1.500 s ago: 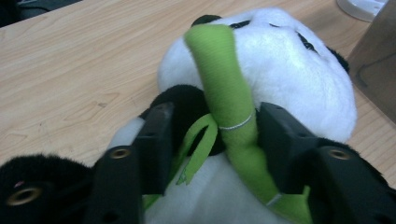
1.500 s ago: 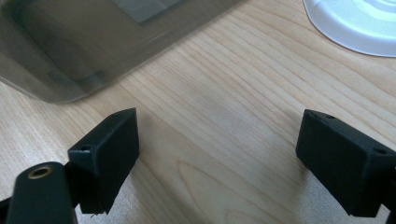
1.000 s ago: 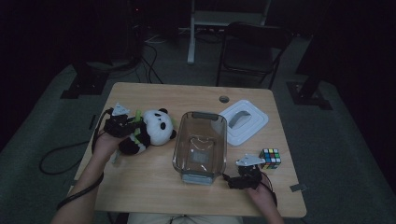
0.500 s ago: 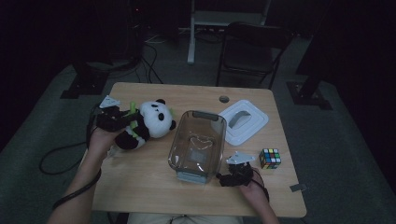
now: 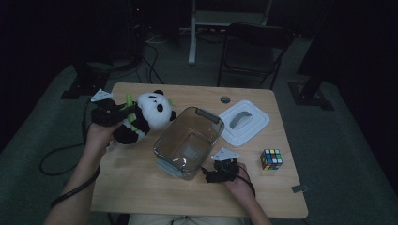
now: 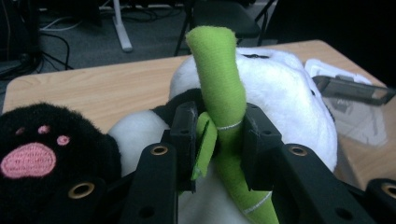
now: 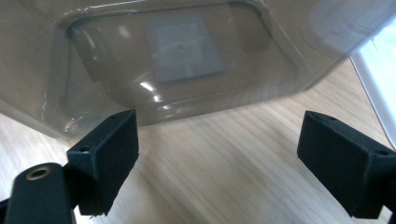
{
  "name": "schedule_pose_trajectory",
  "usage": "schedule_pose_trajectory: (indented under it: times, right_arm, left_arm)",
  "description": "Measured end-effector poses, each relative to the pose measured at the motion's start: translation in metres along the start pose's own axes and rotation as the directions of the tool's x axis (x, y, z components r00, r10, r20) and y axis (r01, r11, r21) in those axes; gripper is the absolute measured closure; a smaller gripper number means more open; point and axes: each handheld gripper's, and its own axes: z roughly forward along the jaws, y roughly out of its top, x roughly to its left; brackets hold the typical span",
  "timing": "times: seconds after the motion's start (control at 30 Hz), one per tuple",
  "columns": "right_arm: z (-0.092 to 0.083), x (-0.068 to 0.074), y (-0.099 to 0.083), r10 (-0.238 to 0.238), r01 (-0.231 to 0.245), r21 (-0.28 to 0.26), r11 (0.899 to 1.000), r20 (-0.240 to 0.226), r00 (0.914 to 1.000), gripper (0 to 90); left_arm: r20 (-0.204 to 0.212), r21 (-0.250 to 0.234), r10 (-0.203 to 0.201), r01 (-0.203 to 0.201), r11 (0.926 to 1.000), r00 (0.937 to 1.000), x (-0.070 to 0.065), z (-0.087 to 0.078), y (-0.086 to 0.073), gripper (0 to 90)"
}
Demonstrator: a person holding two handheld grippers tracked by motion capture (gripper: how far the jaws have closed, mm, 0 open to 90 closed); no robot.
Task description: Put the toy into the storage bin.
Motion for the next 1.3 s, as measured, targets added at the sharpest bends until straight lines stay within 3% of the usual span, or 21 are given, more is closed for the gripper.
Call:
schedule_pose_trajectory:
  times: [0.3, 0.43, 0.57, 0.77, 0.9, 1.0, 1.17, 1.3]
  right_arm:
    - [0.024, 0.026, 0.029, -0.076, 0.076, 0.02, 0.997, -0.016, 0.997, 11.3]
    - [0.024, 0.032, 0.03, -0.075, 0.075, 0.004, 0.997, -0.043, 0.9963, 11.4]
    - [0.019, 0.032, 0.023, -0.069, 0.07, 0.016, 0.997, -0.034, 0.997, 11.4]
    - [0.014, 0.023, 0.013, -0.043, 0.044, 0.026, 0.999, -0.018, 0.9989, 11.4]
    - [0.011, 0.019, 0.009, -0.028, 0.028, 0.026, 0.999, -0.012, 0.9995, 11.4]
    - [0.01, 0.017, 0.009, -0.022, 0.022, 0.021, 1.0, -0.007, 0.9997, 11.4]
    - [0.008, 0.015, 0.007, -0.016, 0.016, 0.016, 1.0, -0.005, 0.9999, 11.4]
    - [0.006, 0.012, 0.006, -0.008, 0.008, 0.011, 1.0, -0.003, 1.0, 11.4]
  left_arm:
    - [-0.023, -0.035, -0.009, 0.008, 0.9993, 0.9997, -0.001, -0.01, 0.015, 70.7]
    - [-0.023, -0.048, -0.011, 0.01, 0.9988, 0.9997, -0.003, -0.017, 0.026, 70.7]
    - [-0.007, -0.068, -0.017, 0.016, 0.9975, 0.9998, -0.011, -0.022, 0.037, 70.7]
    - [0.022, -0.072, 0.004, -0.002, 0.9974, 0.9997, -0.035, -0.023, 0.049, 70.6]
    - [0.074, -0.068, 0.004, 0.001, 0.9977, 0.9973, -0.056, -0.018, 0.052, 70.6]
    - [0.097, -0.059, 0.025, -0.019, 0.9981, 0.995, -0.073, -0.011, 0.052, 70.5]
    - [0.12, -0.026, 0.053, -0.051, 0.9984, 0.9914, -0.093, 0.004, 0.045, 70.4]
    - [0.158, -0.001, 0.042, -0.043, 0.9991, 0.9865, -0.1, 0.014, 0.033, 70.3]
